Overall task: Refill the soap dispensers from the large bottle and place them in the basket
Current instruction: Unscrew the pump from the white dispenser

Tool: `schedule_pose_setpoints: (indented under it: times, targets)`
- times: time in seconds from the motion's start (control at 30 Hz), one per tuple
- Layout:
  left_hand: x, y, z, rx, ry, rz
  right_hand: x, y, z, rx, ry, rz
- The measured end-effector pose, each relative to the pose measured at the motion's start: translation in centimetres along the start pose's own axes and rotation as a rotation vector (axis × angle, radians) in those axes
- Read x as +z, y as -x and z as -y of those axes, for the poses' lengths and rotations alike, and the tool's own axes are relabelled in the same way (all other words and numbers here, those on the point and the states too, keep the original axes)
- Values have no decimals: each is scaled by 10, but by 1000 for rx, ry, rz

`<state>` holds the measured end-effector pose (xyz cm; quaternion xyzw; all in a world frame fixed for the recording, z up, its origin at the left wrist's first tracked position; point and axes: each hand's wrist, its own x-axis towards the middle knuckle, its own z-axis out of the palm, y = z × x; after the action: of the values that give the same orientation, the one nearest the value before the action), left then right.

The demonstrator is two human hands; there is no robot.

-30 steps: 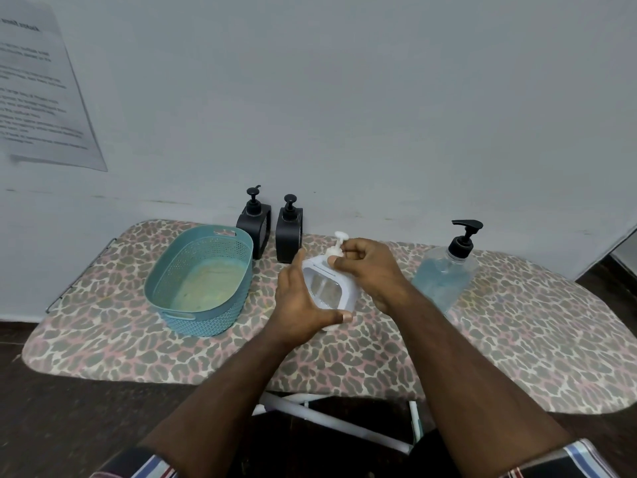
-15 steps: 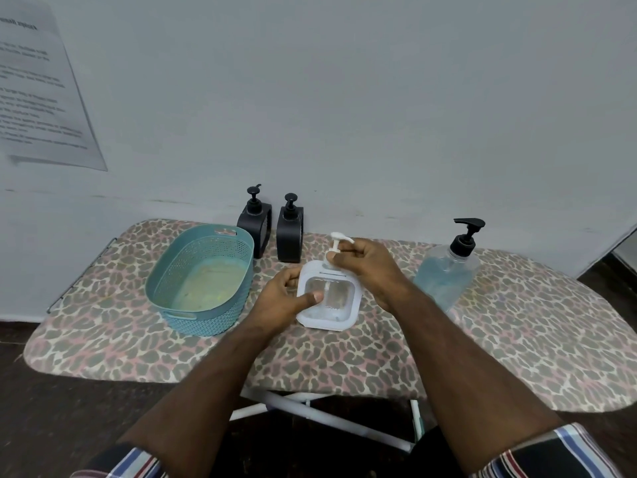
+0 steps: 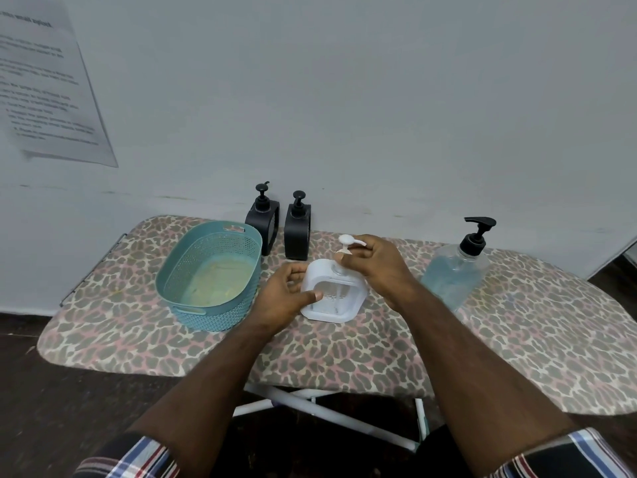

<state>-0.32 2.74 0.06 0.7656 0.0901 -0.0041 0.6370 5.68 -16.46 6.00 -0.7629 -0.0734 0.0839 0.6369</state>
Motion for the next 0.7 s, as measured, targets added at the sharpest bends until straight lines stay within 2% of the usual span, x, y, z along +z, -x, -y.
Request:
schedule_pose_setpoints:
  times: [0.13, 0.27, 0.4, 0.5, 0.6, 0.7]
  targets:
    - [-5, 3, 3, 21, -5, 6, -1, 3, 0, -15, -29, -12]
    - [-11, 5, 11, 9, 15, 6, -4, 3, 8, -54, -164, -63]
    - [-12, 7, 14, 2, 16, 6, -12, -1, 20, -112, -391, -221]
    - [-11, 7, 15, 0, 26, 16, -18, 2, 26, -145, -458, -324]
    - [-10, 9, 16, 14, 30, 41, -14, 5, 9, -80, -432, -389]
    - [-9, 11, 17, 37, 15, 44, -6, 10, -29, 79, -319, -498]
